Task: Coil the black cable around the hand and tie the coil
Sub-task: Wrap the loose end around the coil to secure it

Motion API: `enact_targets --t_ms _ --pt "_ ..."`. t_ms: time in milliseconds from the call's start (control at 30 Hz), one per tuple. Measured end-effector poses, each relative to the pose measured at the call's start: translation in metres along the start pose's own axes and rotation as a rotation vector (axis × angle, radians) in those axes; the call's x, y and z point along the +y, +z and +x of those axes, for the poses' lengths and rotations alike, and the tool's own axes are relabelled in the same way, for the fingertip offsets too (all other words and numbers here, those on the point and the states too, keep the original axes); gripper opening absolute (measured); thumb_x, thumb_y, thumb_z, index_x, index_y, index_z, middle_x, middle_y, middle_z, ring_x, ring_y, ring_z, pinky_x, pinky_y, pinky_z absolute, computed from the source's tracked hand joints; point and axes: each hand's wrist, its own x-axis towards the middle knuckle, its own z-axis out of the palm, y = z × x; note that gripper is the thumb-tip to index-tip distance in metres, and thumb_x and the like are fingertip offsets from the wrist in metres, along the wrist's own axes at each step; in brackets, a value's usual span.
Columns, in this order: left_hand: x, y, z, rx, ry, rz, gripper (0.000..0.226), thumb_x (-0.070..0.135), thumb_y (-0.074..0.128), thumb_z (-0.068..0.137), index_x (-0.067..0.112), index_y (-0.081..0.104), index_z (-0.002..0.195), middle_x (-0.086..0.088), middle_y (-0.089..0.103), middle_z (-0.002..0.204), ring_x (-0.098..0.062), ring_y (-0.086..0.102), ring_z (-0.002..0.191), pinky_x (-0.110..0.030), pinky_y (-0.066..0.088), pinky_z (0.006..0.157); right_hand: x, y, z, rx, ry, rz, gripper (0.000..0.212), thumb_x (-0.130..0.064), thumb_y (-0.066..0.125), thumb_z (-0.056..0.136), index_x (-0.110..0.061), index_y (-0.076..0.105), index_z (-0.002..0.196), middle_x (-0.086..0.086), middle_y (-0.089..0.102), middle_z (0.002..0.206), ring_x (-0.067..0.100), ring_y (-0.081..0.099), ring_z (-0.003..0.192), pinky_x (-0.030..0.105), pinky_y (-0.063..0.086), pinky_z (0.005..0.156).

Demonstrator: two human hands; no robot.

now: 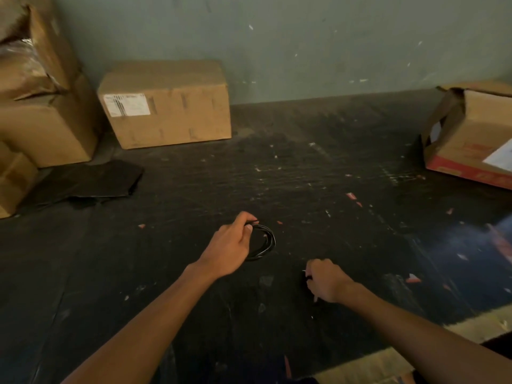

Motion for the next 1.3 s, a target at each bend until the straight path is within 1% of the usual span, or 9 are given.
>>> enact_targets --t_ms 133,233,400,600,700,833,1100,1200,1300 --pt "-0.005 0.000 -0.005 -0.018 -0.059 -0.052 0.020 0.022 0.038 0.104 0.030 0.043 0.122 0.004 0.048 0.053 0.000 0.043 0.036 -0.013 0.032 0.036 -0.014 -0.017 0.006 0.111 -0.110 0.086 0.017 -0.016 0.054 0.095 -0.020 0.061 0.110 0.003 0.065 0.103 0.012 0.065 0.086 0.029 0.055 0.074" --pt "-0.007 -0.003 -0.005 -0.011 -0.100 -0.079 0.024 0.022 0.038 0.104 0.033 0.042 0.125 0.005 0.047 0.049 -0.001 0.042 0.034 -0.013 0.032 0.036 -0.030 -0.033 0.009 0.314 -0.259 0.206 0.019 -0.015 0.059 0.093 -0.023 0.066 0.109 -0.002 0.061 0.102 0.007 0.061 0.081 0.016 0.043 0.064" --pt "0.000 -0.009 -0.001 -0.035 -0.075 -0.053 0.019 0.026 0.037 0.105 0.025 0.049 0.118 0.005 0.052 0.060 0.000 0.043 0.037 -0.013 0.032 0.038 -0.061 -0.055 0.003 0.495 -0.582 0.327 0.022 -0.019 0.066 0.090 -0.033 0.065 0.107 -0.017 0.051 0.099 -0.005 0.055 0.092 0.005 0.043 0.073" --pt "0.012 -0.019 0.007 0.033 -0.095 -0.188 0.033 0.041 0.029 0.104 0.027 0.058 0.102 0.004 0.055 0.068 -0.003 0.049 0.054 -0.026 0.040 0.055 -0.077 -0.064 0.002 0.597 -0.697 0.324 0.027 -0.015 0.069 0.088 -0.033 0.065 0.108 -0.022 0.054 0.095 -0.010 0.055 0.094 0.003 0.042 0.076" --pt "0.010 -0.025 0.010 0.020 -0.094 -0.225 0.031 0.042 0.035 0.103 0.031 0.063 0.095 0.008 0.054 0.064 -0.001 0.048 0.052 -0.027 0.039 0.054 -0.078 -0.066 0.002 0.608 -0.730 0.296 0.031 -0.014 0.069 0.088 -0.034 0.063 0.111 -0.023 0.055 0.100 -0.011 0.055 0.098 0.003 0.043 0.079" --pt "0.003 -0.031 0.012 -0.081 -0.081 -0.073 0.008 0.038 0.049 0.098 0.043 0.056 0.098 -0.001 0.065 0.075 -0.002 0.054 0.052 -0.023 0.044 0.050 -0.080 -0.070 -0.001 0.613 -0.745 0.278 0.032 -0.014 0.067 0.088 -0.031 0.063 0.115 -0.019 0.057 0.105 -0.008 0.057 0.101 0.003 0.046 0.079" --pt "0.011 -0.031 0.010 0.043 -0.004 -0.153 0.022 0.044 0.036 0.101 0.048 0.052 0.087 0.013 0.056 0.061 -0.001 0.048 0.052 -0.020 0.040 0.047 -0.081 -0.069 -0.005 0.528 -0.778 0.168 0.031 -0.012 0.065 0.090 -0.028 0.064 0.117 -0.019 0.055 0.111 -0.006 0.057 0.103 0.016 0.050 0.090" --pt "0.012 -0.030 0.011 0.064 0.020 -0.120 0.024 0.043 0.037 0.102 0.041 0.053 0.084 0.007 0.055 0.065 -0.001 0.050 0.055 -0.023 0.042 0.053 -0.080 -0.070 -0.006 0.482 -0.788 0.205 0.032 -0.008 0.062 0.091 -0.026 0.065 0.119 -0.019 0.056 0.109 -0.005 0.059 0.099 0.014 0.050 0.086" --pt "0.014 -0.031 0.010 0.068 0.035 -0.130 0.025 0.038 0.036 0.103 0.036 0.054 0.086 0.005 0.057 0.068 -0.001 0.050 0.056 -0.022 0.042 0.053 -0.081 -0.072 -0.010 0.429 -0.714 0.447 0.028 -0.010 0.055 0.096 -0.027 0.067 0.115 -0.013 0.064 0.106 0.004 0.066 0.083 0.019 0.055 0.070"
